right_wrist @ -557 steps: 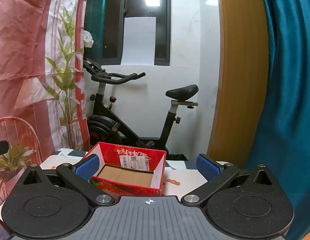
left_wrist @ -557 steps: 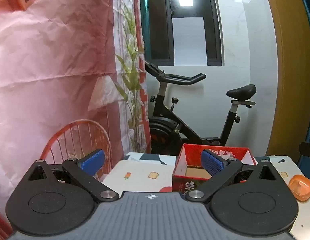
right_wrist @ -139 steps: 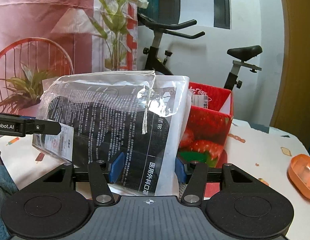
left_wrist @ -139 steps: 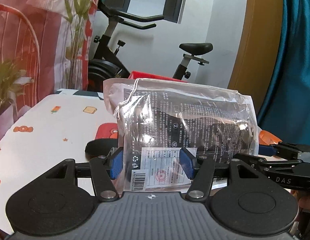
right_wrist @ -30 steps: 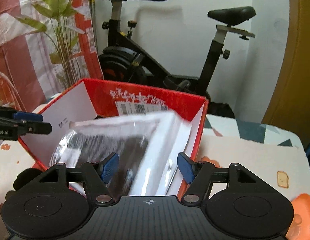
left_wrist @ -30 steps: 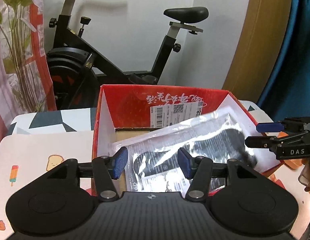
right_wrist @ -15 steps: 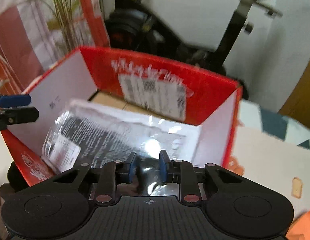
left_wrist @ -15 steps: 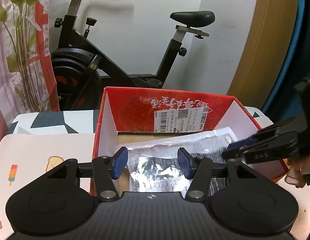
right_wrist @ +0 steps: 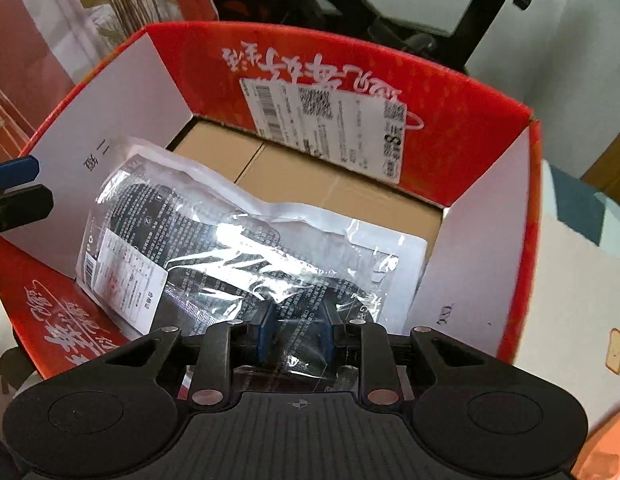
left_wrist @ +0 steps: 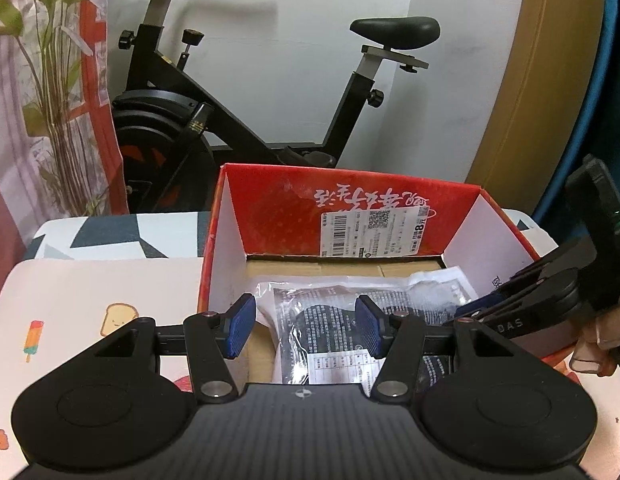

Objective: Organize soft objects
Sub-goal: 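Raise both grippers from the box and move them to the blue package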

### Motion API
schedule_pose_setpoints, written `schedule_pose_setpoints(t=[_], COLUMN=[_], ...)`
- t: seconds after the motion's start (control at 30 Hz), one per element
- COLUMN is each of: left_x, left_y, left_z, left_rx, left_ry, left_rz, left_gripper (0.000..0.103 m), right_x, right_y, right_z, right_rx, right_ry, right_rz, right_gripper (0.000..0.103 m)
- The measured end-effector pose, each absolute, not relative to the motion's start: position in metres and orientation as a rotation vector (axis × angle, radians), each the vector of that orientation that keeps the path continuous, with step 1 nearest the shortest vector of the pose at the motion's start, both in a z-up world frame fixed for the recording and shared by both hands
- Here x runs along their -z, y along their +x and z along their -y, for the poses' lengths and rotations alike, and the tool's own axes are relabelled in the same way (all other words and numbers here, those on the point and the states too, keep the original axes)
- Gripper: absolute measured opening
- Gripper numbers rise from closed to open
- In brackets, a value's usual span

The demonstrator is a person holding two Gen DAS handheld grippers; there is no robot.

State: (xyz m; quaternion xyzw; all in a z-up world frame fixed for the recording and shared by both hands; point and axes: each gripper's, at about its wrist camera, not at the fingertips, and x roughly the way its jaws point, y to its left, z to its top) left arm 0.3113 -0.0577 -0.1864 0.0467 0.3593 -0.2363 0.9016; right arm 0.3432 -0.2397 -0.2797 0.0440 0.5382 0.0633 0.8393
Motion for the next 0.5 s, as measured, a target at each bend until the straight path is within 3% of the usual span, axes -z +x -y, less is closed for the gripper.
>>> schedule_pose_setpoints(t=[0.03, 0.1, 0.17, 0.23, 0.3, 0.4, 0.5], left_x=[0.185, 0.182, 0.178, 0.175, 0.171, 0.165, 0.162], left_y=[0.309, 0.306, 0.301, 0.296, 0.289, 0.278, 0.268], left_z=[0.058, 0.059, 0.058, 0.058, 0.057, 0.051, 0.044], left_rx=[0.486, 0.480, 0.477, 0.475, 0.468, 0.461, 0.463], left_ry=[0.103, 0.113, 0.117, 0.126, 0.138, 0.134, 0.109], left_rz=[-0.739, -0.731, -0.722, -0.716, -0.701, -0.680, -0.679], left_gripper=[0.057, 0.058, 0.058, 0.064, 0.083, 0.100, 0.103], right_x=[0.277, 0.270, 0.260, 0.250, 0.242, 0.233, 0.227], right_y=[0.340, 0.333, 0.322, 0.311, 0.302, 0.289, 0.275], right_z=[0.240, 0.243, 0.243, 0.242, 0.240, 0.240, 0.241], right_rx=[-0.126, -0.127, -0.132, -0.129, -0.120, -0.107, -0.082], right_ry=[0.090, 0.100, 0.116, 0.109, 0.108, 0.125, 0.155], right_rz=[-1.123, -1.077, -1.018, -0.962, -0.909, -0.841, -0.791], right_gripper=[0.032, 0.051, 0.059, 0.073, 0.093, 0.103, 0.103])
